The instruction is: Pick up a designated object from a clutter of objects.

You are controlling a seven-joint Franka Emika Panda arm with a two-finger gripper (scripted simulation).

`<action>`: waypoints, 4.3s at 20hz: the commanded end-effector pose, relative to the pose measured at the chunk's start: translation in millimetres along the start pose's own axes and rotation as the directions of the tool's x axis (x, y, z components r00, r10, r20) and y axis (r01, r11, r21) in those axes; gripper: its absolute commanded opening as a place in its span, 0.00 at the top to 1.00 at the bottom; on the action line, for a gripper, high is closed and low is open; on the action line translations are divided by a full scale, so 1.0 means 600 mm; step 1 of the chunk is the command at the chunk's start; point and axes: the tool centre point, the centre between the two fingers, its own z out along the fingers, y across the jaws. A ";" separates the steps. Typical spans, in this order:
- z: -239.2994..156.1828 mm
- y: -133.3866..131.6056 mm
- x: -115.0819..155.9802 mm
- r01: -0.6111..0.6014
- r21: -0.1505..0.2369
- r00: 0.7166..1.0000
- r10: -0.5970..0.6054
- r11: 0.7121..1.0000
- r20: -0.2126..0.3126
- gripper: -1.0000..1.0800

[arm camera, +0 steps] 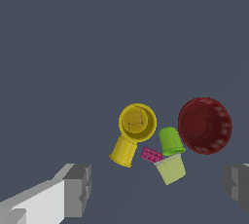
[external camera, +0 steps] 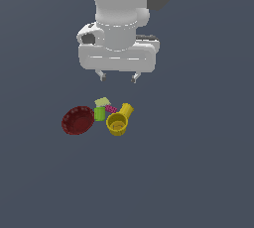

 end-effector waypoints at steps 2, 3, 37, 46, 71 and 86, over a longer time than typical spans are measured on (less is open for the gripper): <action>0.003 0.001 -0.001 0.004 0.000 1.000 -0.004 1.000 0.001 0.04; 0.006 0.002 -0.001 0.006 0.000 1.000 -0.006 1.000 0.001 0.04; 0.355 0.169 -0.183 0.399 0.044 0.916 -0.400 0.916 0.036 0.04; 0.405 0.194 -0.243 0.466 0.047 0.883 -0.468 0.884 0.044 0.04; 0.492 0.198 -0.264 0.481 0.048 0.874 -0.483 0.875 0.047 0.04; 0.499 0.198 -0.263 0.482 0.048 0.874 -0.484 0.875 0.047 1.00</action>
